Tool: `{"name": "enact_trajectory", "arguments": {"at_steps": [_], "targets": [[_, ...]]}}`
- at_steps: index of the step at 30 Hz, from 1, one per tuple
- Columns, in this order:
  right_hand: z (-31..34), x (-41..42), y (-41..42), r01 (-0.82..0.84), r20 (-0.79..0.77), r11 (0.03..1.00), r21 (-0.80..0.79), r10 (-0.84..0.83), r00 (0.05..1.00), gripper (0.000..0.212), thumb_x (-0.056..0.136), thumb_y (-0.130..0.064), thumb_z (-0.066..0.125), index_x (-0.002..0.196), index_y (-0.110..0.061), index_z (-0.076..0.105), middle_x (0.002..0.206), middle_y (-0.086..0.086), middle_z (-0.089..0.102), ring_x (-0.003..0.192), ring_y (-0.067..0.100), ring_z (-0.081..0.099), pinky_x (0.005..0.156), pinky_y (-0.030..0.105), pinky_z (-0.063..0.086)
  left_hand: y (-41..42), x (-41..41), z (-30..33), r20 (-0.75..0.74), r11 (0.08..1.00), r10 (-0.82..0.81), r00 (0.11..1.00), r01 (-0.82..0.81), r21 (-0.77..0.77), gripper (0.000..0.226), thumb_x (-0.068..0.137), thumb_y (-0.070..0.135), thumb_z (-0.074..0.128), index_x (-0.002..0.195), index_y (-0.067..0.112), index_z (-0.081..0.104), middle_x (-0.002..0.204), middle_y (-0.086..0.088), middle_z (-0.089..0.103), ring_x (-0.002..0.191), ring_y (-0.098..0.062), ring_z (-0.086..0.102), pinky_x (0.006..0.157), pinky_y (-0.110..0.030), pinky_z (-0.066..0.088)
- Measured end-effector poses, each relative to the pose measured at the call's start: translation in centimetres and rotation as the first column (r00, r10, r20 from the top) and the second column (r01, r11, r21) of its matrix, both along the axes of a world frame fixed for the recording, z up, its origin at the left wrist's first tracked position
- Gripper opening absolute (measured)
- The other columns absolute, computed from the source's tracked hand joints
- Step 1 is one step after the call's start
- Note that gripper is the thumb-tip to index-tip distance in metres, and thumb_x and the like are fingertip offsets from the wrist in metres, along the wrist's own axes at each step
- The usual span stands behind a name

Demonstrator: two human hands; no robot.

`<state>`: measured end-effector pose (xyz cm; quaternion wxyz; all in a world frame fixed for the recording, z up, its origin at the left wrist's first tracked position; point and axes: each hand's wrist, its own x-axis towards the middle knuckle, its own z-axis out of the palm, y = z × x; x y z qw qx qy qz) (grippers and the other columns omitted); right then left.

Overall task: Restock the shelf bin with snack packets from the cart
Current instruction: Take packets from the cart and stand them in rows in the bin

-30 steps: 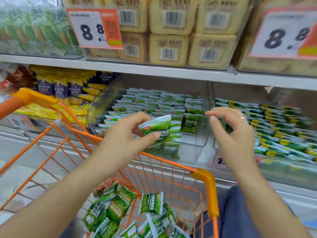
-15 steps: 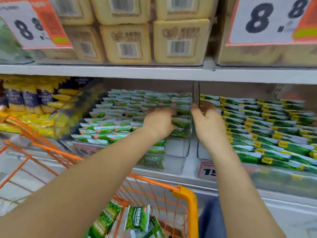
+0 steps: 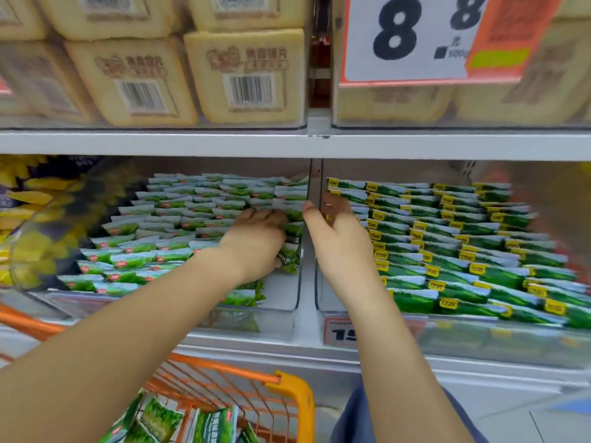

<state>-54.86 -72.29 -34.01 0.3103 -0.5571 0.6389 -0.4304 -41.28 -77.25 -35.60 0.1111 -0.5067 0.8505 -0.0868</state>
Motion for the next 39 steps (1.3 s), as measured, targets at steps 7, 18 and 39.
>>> {"name": "enact_trajectory", "arguments": {"at_steps": [7,18,39], "targets": [[-0.3,0.1,0.0,0.017,-0.018,1.0,-0.017,-0.018,1.0,0.041,0.095,-0.05,0.043,0.121,-0.019,0.05,0.088,0.015,0.061,0.088,0.035,0.058,0.069,0.036,0.042,-1.1,-0.6,1.1,0.128,0.999,0.035,0.991,-0.039,0.028,0.043,0.095,0.044,0.051,0.125,0.014,0.06,0.146,-0.005,0.041,0.138,-0.027,0.027,0.119,-0.041,0.008],[-0.1,0.4,0.1,0.03,-0.076,0.999,-0.024,-0.031,0.997,0.039,0.096,-0.048,0.042,0.119,-0.017,0.048,0.095,0.018,0.063,0.091,0.035,0.058,0.068,0.036,0.04,-1.0,-1.3,1.2,0.089,0.99,0.132,0.987,-0.127,-0.054,0.05,0.092,0.049,0.052,0.13,0.016,0.055,0.142,-0.005,0.044,0.135,-0.028,0.029,0.115,-0.041,0.015],[1.4,10.0,13.5,-0.799,-0.795,0.568,-0.197,0.384,0.469,0.029,0.095,-0.033,0.039,0.103,-0.023,0.065,0.091,-0.005,0.067,0.083,0.02,0.066,0.06,0.034,0.053,19.2,17.3,4.2,-0.615,0.997,0.076,0.784,-0.054,0.055,0.022,0.09,0.041,0.048,0.093,0.029,0.066,0.076,0.015,0.06,0.076,-0.01,0.062,0.066,-0.031,0.049]]}}
